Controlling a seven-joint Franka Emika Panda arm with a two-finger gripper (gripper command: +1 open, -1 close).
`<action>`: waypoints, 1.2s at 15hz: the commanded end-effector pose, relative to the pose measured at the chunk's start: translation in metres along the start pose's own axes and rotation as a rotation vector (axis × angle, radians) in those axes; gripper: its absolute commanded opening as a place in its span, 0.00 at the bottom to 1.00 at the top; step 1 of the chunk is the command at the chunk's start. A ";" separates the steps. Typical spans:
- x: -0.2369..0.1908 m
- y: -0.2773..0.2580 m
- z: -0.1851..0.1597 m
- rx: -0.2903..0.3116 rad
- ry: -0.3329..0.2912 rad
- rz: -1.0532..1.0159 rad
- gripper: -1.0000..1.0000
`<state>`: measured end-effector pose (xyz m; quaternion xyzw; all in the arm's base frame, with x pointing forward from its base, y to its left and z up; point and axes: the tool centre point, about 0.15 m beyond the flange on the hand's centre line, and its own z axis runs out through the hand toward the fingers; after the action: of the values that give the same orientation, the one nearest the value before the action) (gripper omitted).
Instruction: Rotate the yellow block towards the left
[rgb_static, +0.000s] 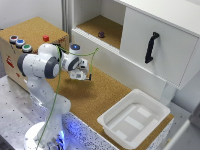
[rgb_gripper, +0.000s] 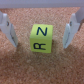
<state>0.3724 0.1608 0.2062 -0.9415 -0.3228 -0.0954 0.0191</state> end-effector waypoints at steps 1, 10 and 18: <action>0.008 0.010 -0.006 -0.101 -0.104 0.036 0.00; 0.029 0.021 -0.036 -0.061 -0.048 0.020 0.00; 0.024 0.034 -0.037 0.156 -0.080 -0.510 0.00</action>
<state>0.3960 0.1509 0.2358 -0.9004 -0.4239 -0.0972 -0.0118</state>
